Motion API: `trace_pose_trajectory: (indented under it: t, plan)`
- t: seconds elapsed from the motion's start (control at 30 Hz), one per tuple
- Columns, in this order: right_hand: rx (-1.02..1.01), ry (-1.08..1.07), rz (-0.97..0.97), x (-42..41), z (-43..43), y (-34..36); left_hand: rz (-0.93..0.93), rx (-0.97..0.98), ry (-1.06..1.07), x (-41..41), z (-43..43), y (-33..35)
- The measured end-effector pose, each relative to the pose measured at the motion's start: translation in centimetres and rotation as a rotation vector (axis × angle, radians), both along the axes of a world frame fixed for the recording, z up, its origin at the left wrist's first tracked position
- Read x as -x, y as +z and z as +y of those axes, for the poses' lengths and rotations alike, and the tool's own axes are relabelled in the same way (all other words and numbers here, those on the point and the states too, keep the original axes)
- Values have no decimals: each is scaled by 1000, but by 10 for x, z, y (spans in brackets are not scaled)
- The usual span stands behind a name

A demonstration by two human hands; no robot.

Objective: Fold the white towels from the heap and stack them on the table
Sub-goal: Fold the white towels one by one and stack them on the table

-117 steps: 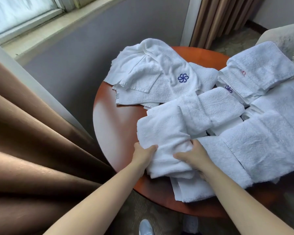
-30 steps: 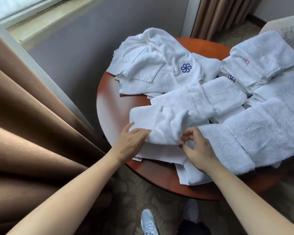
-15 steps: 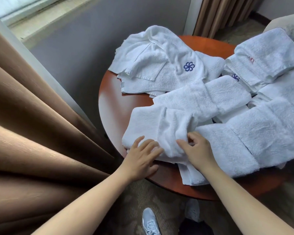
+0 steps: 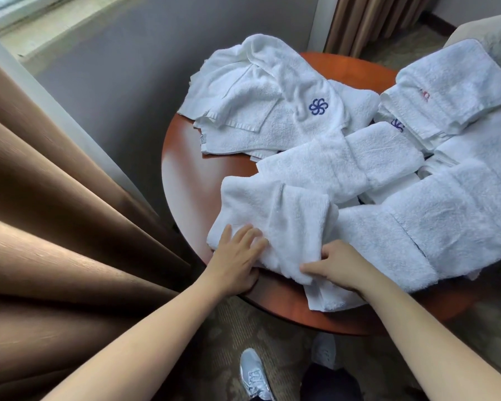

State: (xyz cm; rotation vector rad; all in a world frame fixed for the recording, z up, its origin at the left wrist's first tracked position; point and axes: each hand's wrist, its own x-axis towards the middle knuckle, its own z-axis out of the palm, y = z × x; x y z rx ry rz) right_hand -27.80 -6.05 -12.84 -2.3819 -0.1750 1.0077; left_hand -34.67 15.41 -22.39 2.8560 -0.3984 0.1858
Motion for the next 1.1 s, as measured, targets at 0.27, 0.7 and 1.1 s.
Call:
trace_pose_trajectory:
  t: [0.27, 0.7, 1.1]
  plan:
    - [-345, -538, -142, -36, 23, 8, -238, 217, 56, -36, 3, 26]
    - [-656, -877, 145, -48, 15, -22, 466, 127, 279, -86, 9, 22]
    - [-509, -668, 305, -44, 21, -14, 263, 619, 868, -81, 30, 15]
